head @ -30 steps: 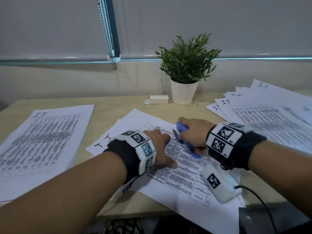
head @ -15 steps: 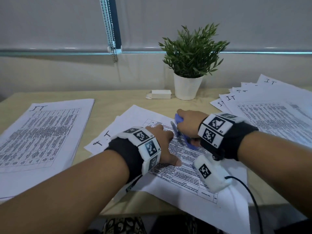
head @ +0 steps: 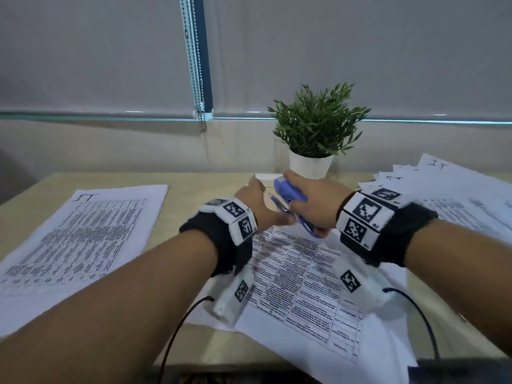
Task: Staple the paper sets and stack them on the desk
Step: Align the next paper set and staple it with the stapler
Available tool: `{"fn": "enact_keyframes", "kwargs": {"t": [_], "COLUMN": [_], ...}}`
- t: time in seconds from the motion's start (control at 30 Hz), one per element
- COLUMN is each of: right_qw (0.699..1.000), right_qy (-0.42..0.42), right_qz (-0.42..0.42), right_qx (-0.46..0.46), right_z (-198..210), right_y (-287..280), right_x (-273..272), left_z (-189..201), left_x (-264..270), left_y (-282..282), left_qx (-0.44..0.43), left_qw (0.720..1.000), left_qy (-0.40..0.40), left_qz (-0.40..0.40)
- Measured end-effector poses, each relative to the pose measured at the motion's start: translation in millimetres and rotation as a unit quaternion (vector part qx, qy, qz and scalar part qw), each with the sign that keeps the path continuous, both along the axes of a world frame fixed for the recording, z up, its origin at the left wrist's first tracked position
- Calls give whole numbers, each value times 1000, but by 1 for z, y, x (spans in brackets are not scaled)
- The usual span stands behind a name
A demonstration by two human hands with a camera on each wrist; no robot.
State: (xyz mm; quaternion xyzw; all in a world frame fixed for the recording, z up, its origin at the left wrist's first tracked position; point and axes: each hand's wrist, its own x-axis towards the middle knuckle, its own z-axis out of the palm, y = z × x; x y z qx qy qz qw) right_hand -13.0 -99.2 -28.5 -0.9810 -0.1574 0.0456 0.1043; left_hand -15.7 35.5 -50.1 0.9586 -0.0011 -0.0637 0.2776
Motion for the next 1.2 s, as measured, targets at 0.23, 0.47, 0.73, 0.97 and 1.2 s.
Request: {"fn": "enact_keyframes", "kwargs": {"t": [0.23,0.47,0.73,0.97,1.2], "right_qw": [994,986,993,990,977], "right_qy": [-79,-102,-91,5,26], "right_qz": [65,107,24,-108,-176], "right_qx": [-40,-71,-67,-95,-118], "right_z": [16,3,-5,-29,-56], "right_y": [0,-5,-23,-60,-83], "right_x": [-28,-40,-23,66,111], "left_z": [18,15,13,10,13], "left_x": [2,-10,-4,11,-22], "left_y": [9,20,14,32,94], "left_qx": [-238,-295,-358,-275,-242], "left_qw": [968,946,923,951,963], "left_qy": [76,129,141,85,76], "left_qz": [-33,-30,21,112,87]}}
